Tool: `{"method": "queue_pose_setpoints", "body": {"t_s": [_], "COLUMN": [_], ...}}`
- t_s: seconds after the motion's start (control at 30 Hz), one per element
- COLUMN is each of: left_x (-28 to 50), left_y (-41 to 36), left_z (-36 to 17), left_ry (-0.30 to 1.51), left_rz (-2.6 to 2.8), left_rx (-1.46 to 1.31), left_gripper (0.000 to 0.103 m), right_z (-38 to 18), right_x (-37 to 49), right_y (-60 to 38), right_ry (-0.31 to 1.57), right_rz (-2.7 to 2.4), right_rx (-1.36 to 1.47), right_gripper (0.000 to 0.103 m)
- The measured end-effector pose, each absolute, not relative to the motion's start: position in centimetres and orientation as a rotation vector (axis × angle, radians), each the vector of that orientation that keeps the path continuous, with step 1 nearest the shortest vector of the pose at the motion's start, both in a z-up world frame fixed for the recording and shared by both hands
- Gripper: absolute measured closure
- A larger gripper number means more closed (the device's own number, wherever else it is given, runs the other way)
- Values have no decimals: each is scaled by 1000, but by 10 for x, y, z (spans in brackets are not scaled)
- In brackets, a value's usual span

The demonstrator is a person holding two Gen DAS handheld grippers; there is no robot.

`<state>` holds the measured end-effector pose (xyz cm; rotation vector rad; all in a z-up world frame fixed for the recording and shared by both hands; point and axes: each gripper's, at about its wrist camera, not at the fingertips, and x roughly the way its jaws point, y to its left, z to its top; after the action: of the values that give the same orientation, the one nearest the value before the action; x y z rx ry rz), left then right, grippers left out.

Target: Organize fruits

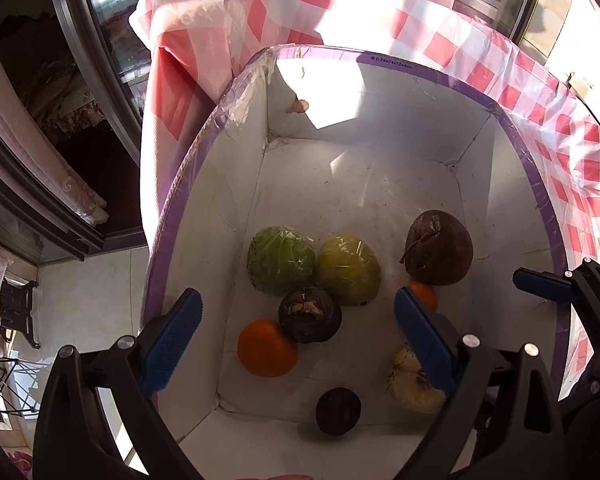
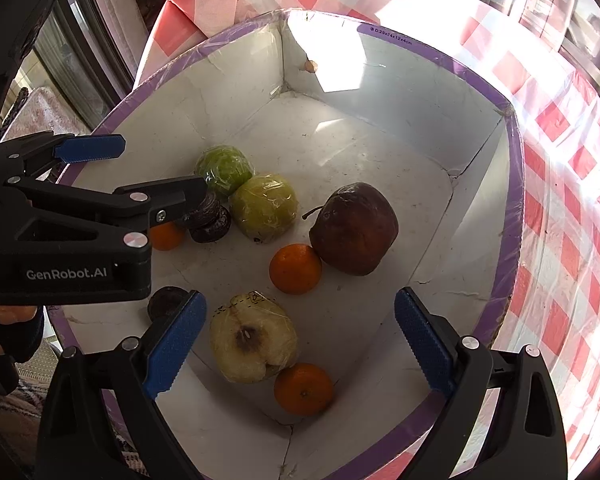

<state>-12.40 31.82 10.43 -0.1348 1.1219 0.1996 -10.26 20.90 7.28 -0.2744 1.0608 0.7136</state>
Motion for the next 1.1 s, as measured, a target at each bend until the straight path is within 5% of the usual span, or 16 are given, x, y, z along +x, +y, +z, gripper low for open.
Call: {"method": "queue_pose_setpoints", "body": {"t_s": [1.1], "left_x": [-143], "left_y": [298], "left_z": [125], "left_ry": [998], "left_rz": [251], "left_rx": [-50], "left_gripper": [3], "right_z": [73], "right_x": [-108], "right_y": [215], "right_ry": [1032], "right_rz": [695], "right_rx": [-340], "right_gripper": [11]}}
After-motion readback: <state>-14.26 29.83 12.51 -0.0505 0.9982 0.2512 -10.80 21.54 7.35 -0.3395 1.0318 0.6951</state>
